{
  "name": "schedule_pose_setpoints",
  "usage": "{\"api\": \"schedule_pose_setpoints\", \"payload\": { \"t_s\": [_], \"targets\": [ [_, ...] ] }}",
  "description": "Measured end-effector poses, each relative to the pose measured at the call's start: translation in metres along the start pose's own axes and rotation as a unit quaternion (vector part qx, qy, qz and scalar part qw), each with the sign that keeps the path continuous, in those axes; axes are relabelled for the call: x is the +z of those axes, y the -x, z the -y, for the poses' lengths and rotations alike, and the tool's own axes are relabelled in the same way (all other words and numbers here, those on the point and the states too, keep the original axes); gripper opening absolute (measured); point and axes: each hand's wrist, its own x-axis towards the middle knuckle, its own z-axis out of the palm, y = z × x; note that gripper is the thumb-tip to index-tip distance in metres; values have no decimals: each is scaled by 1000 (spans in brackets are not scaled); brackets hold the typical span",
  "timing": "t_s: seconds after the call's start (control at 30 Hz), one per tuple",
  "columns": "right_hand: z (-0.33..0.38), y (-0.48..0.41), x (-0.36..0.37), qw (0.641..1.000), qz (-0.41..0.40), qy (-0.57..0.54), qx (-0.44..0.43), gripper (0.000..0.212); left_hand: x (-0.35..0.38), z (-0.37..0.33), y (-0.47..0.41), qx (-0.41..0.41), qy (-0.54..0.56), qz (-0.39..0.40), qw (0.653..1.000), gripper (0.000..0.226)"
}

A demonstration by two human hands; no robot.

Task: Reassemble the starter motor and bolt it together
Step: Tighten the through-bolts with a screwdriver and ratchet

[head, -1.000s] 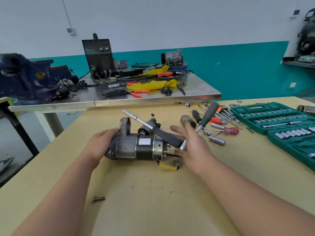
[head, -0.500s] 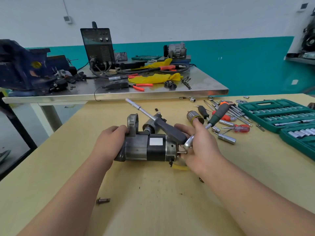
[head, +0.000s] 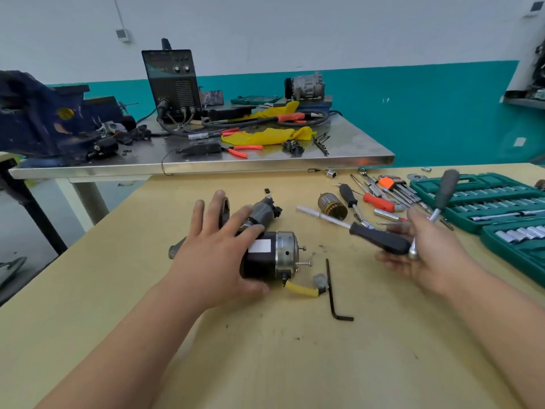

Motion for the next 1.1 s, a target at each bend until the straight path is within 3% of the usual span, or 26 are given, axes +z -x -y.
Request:
{"api": "schedule_pose_setpoints", "payload": {
  "t_s": [0.1,0.17,0.2,0.23,0.27,0.3,0.33,0.37,0.43,0.47,0.53,0.7,1.0,1.1],
  "targets": [
    [-5,-6,-6,993,-25,115,5,33,-1,-5,-10,-14,-32,18,999,100],
    [-6,-5,-8,955,-34,293,-31,39,-6,-7,-14,-20,-15,41,999,90],
    [-4,-2,-8,900,-37,430,-61,44,-8,-7,-14,-21,-1,54,998,88],
    [-3,2,-10,807,-67,578,-102,50,-9,-6,-13,-22,12,61,998,86],
    [0,7,-9,710,-121,674,-166,55,-9,-5,-13,-24,19,61,998,85],
    [1,15,-4,661,-149,693,-247,63,-9,-5,-11,-25,21,57,998,85],
    [2,25,5,668,-116,663,-317,71,-9,-4,-9,-25,21,52,998,85],
    [2,36,19,708,-26,609,-357,78,-8,-4,-7,-24,21,47,998,87],
    [-4,51,50,768,176,517,-335,87,-6,-3,-2,-17,29,29,999,90],
    [-10,49,63,762,237,520,-304,89,-4,-3,1,-13,37,12,999,92],
    [-20,41,82,736,287,543,-285,94,0,-1,8,-9,61,-44,997,93],
    [-28,33,98,792,293,443,-301,87,8,6,15,-17,136,-139,981,91],
    [-31,30,101,789,247,443,-346,75,12,0,12,-21,146,-167,975,90],
    [-32,32,104,801,232,426,-350,80,12,-2,12,-32,151,-171,973,89]
  ]
}}
